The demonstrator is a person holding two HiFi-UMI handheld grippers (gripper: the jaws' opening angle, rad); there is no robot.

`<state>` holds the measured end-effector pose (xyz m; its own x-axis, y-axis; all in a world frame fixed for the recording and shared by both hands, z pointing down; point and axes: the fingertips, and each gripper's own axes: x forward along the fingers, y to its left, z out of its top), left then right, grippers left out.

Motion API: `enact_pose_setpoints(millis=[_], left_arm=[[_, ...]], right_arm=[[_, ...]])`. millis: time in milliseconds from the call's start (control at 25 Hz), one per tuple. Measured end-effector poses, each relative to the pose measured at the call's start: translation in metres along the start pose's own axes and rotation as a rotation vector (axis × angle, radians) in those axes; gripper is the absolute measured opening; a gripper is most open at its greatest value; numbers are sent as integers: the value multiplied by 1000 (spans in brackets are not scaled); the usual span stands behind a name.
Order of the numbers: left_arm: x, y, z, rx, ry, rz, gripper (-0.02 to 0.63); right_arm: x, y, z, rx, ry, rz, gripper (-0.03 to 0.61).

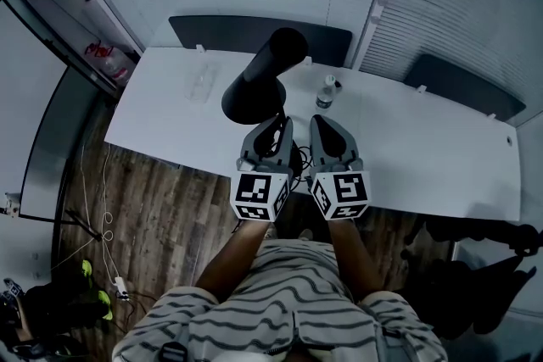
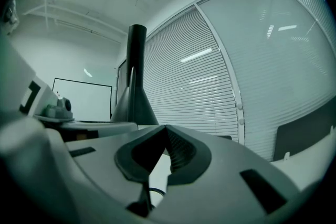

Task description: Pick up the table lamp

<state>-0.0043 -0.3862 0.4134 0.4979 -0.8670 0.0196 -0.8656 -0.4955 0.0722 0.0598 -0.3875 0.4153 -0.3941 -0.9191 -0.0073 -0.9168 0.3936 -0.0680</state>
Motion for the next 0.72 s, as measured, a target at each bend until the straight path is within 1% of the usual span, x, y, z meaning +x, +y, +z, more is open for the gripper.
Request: enact_pose_setpoints(millis=[400,720], left_arm=[[-4,-1,2,-4,-6,2,43],[-2,-2,-1,-7,-1,-7,43]], right_arm=[[-6,3,2,-15,-6,4,11],[-7,1,3,-3,-6,10,11]])
